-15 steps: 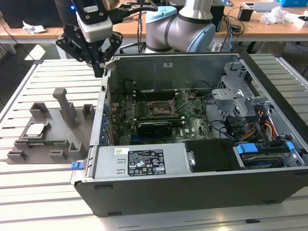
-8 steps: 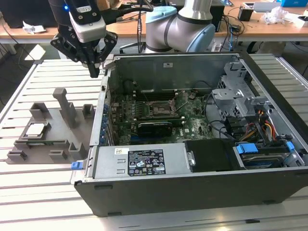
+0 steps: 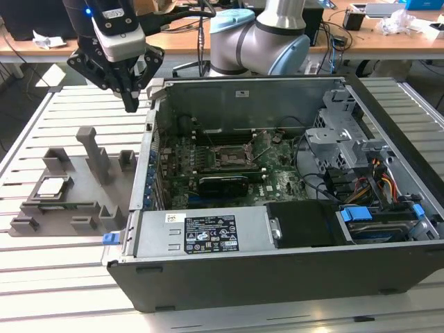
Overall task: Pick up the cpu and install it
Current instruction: 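Reach for the cpu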
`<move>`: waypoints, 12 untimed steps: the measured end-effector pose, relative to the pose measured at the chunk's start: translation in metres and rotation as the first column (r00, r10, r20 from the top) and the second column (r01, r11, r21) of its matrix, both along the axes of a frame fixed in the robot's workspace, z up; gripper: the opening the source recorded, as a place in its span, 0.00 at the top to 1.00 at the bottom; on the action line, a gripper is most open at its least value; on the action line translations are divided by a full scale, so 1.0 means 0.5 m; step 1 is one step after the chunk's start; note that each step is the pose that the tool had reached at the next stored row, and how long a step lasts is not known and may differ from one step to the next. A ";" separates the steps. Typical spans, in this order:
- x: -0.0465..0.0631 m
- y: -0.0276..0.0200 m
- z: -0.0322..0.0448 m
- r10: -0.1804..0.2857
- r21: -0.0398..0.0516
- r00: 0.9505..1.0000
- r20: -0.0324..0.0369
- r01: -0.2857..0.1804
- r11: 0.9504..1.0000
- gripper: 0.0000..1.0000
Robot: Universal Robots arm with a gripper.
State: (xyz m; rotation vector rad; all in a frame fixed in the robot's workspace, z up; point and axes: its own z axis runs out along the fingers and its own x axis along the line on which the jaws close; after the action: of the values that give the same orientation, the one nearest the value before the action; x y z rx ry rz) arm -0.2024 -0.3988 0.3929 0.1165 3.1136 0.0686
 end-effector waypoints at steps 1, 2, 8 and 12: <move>-0.001 0.0000 0.000 0.000 0.000 1.000 0.000 0.000 1.000 0.89; -0.003 0.0000 0.000 0.000 0.000 1.000 0.000 0.000 1.000 0.89; -0.009 -0.0001 0.000 0.000 0.000 1.000 0.000 0.000 1.000 0.89; -0.012 0.0000 0.000 0.000 0.000 1.000 0.000 0.000 1.000 0.89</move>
State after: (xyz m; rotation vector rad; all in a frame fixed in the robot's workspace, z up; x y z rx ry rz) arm -0.2085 -0.3988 0.3928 0.1166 3.1137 0.0683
